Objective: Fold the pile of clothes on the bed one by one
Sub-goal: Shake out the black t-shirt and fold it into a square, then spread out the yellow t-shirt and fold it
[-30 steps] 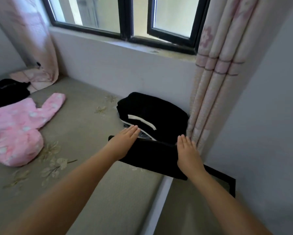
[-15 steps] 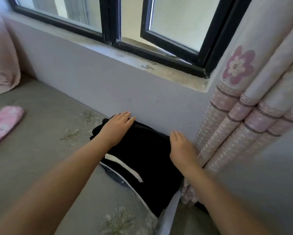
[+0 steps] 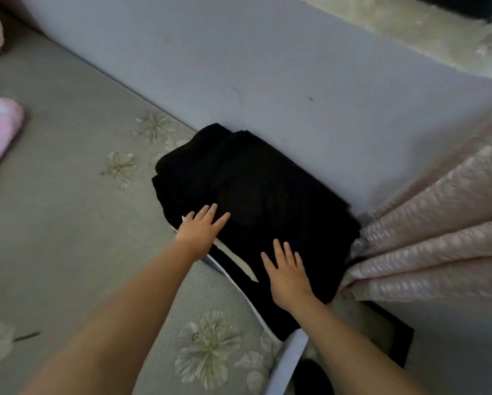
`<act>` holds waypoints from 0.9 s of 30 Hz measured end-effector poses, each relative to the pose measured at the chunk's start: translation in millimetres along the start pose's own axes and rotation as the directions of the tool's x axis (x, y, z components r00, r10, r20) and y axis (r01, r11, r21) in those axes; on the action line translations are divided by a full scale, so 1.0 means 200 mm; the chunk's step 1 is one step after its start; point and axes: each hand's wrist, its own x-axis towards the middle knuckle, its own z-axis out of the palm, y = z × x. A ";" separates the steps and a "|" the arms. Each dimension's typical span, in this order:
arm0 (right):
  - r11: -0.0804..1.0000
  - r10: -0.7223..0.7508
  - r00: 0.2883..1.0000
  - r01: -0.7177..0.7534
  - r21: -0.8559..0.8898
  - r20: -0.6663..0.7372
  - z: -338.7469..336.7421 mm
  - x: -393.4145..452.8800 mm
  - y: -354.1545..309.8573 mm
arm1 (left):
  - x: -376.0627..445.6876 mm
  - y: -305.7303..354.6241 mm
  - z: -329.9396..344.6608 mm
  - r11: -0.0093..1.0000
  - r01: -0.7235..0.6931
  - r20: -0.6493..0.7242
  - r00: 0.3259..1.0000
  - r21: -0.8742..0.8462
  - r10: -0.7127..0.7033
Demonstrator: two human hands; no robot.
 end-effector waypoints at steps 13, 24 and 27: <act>0.939 -0.342 0.922 0.325 -0.115 -0.184 -0.22 -0.01 -0.14 | -0.49 0.13 0.00 0.896 0.337 -0.171 0.903 -0.290 -0.395; 0.237 -0.971 0.202 0.893 -0.383 -0.131 -0.40 -0.76 -1.29 | -2.03 0.25 0.16 0.295 0.825 -0.115 0.274 -0.482 -0.955; 0.023 -0.999 0.008 0.908 -0.418 -0.039 -0.26 -1.17 -1.59 | -2.50 0.42 0.35 0.004 0.868 0.038 0.027 -0.496 -0.999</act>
